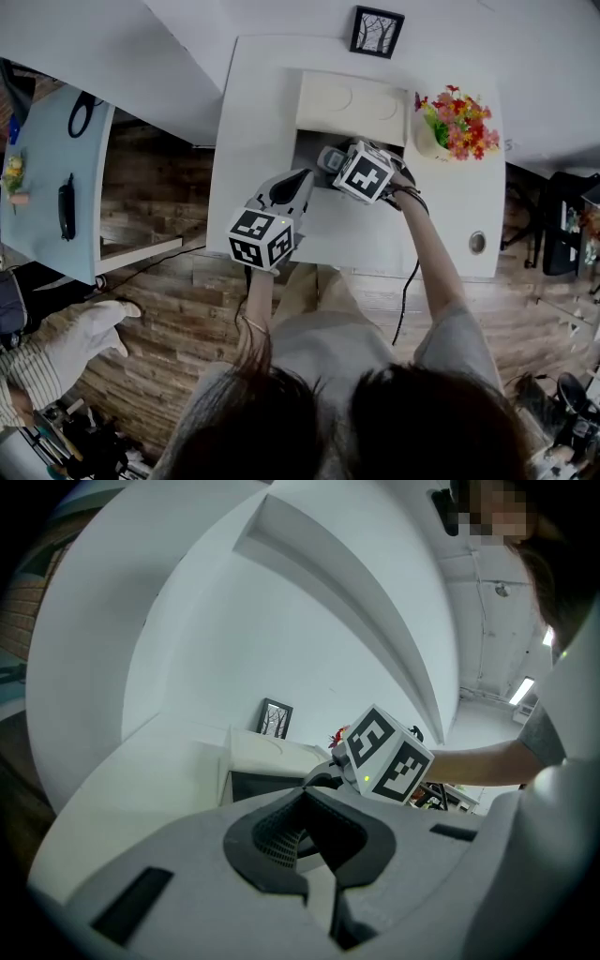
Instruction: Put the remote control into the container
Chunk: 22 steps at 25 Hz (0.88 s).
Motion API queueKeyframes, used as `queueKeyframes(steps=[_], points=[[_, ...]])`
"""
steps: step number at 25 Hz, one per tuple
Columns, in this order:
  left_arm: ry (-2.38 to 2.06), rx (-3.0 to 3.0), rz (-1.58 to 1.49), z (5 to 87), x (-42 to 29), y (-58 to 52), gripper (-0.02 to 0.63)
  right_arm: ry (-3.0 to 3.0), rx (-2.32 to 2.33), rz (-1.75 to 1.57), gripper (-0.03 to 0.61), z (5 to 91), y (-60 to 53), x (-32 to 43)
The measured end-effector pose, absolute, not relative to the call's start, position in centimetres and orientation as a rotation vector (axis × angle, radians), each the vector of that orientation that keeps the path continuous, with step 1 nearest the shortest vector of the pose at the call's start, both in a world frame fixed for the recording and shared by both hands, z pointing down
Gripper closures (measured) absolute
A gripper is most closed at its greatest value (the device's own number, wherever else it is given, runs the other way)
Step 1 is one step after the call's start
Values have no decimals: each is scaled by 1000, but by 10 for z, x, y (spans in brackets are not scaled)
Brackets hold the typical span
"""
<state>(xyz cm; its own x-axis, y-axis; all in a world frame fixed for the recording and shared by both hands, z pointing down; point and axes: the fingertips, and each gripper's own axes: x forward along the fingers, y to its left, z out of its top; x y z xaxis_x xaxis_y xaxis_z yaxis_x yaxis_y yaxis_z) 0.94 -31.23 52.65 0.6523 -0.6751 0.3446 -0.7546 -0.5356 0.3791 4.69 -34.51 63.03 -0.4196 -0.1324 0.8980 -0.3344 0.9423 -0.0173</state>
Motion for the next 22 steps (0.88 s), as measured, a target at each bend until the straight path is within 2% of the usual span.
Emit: queueKeyframes(steps=[14,22], points=[[-1070,2393,208,520,12,-309,611,-2056,426,274,284,627,-348,48],[-1052,2425,198,511,16,-307,611,-2172,560,323,281,594,-346,55]])
